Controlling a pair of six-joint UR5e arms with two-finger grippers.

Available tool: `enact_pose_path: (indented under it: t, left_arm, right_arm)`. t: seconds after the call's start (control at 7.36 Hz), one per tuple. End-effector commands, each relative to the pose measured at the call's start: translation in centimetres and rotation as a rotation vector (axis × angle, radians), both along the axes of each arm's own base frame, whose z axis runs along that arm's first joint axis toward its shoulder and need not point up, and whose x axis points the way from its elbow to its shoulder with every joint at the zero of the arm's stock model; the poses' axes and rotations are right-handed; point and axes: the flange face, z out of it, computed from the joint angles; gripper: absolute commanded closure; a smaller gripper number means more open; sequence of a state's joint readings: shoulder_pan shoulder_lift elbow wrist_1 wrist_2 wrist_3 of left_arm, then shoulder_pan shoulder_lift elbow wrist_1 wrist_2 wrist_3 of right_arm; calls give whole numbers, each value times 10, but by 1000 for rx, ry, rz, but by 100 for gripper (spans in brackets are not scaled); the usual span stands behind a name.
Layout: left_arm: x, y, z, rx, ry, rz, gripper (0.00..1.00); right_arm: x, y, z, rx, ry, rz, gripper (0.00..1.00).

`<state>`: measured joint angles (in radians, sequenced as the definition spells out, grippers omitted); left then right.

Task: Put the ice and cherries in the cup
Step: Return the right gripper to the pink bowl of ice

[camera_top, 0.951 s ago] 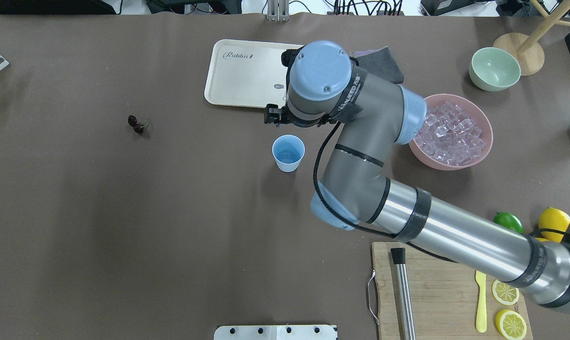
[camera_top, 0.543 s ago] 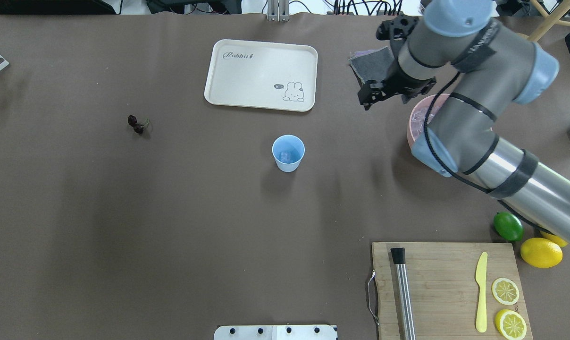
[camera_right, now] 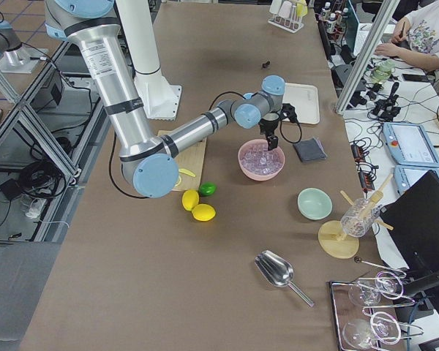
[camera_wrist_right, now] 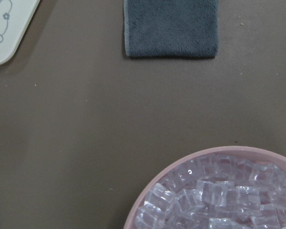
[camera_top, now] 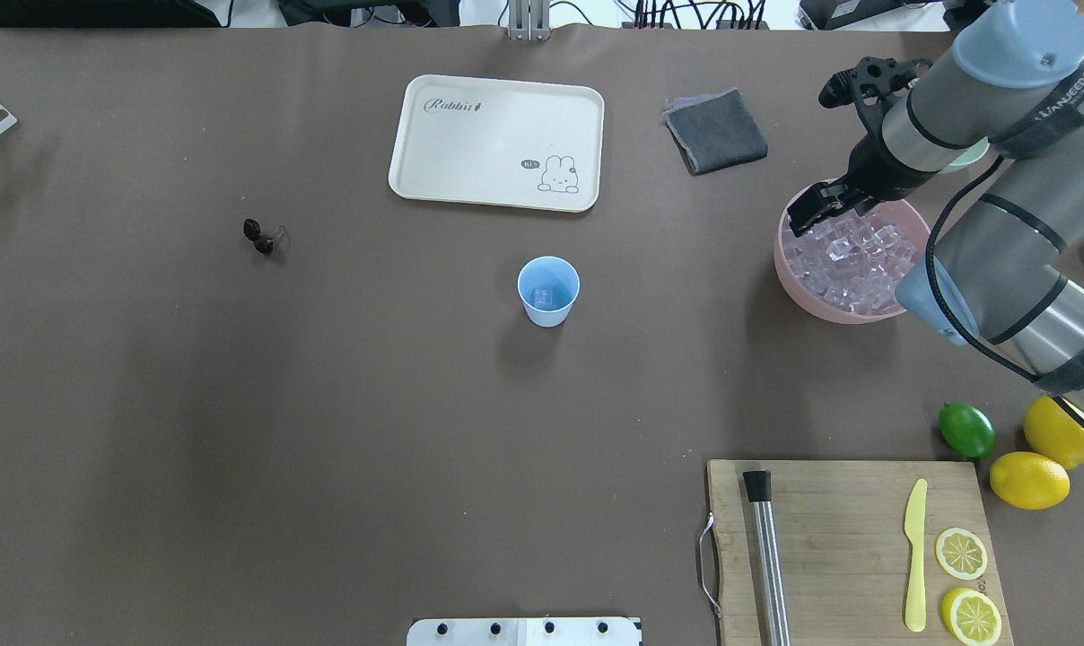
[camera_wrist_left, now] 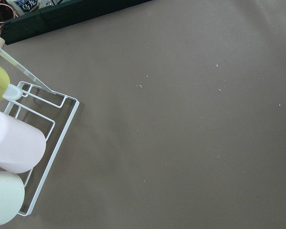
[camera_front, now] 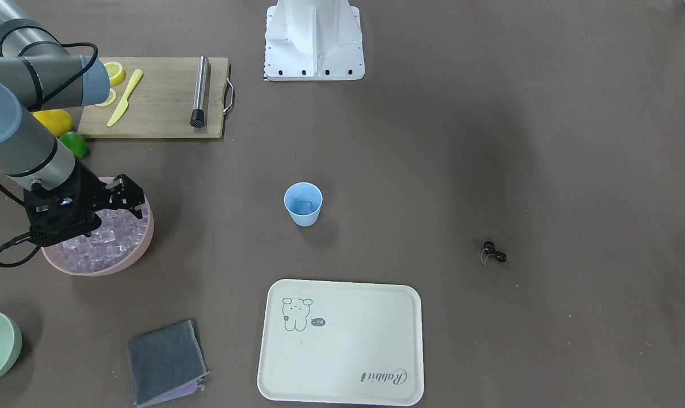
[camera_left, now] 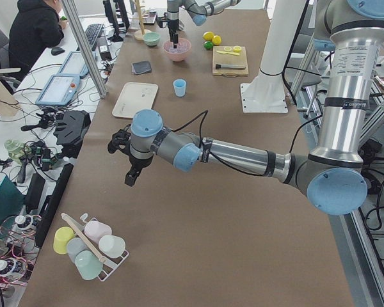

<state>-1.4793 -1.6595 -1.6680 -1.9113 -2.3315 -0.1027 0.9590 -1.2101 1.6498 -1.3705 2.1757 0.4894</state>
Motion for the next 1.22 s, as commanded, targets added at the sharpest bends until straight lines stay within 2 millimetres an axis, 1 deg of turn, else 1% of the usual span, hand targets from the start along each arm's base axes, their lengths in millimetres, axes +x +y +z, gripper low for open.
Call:
enact_pose_path:
  t: [0.0,0.14,0.27,0.41,0.54,0.68,0.81,1.09]
  left_arm:
    - [0,-1,-1,1,0,-1,2]
    - [0,0,-2,4,2,0,2]
    - [1,-1,-1,2,2,3,2]
    - [1,-2,-1,2,2,3,2]
    - [2,-3,-1,2,2,5,2]
    - [2,-3,0,-1,2,5,2]
    - [2,-2,0,1,2,5,2]
    - [2,-2,2,-4,2,5,2]
  right_arm:
    - [-6,-9,44,17,4,-14,4]
    - [-1,-6,48,23,-3,-14,5]
    - [1,-1,60,10,10,-15,6]
    - [0,0,64,6,15,-16,10]
    - [0,0,66,4,18,-15,24]
    - [0,2,63,9,16,-13,38]
    - [0,3,64,7,17,-14,40]
    - [-5,5,64,5,19,-18,48]
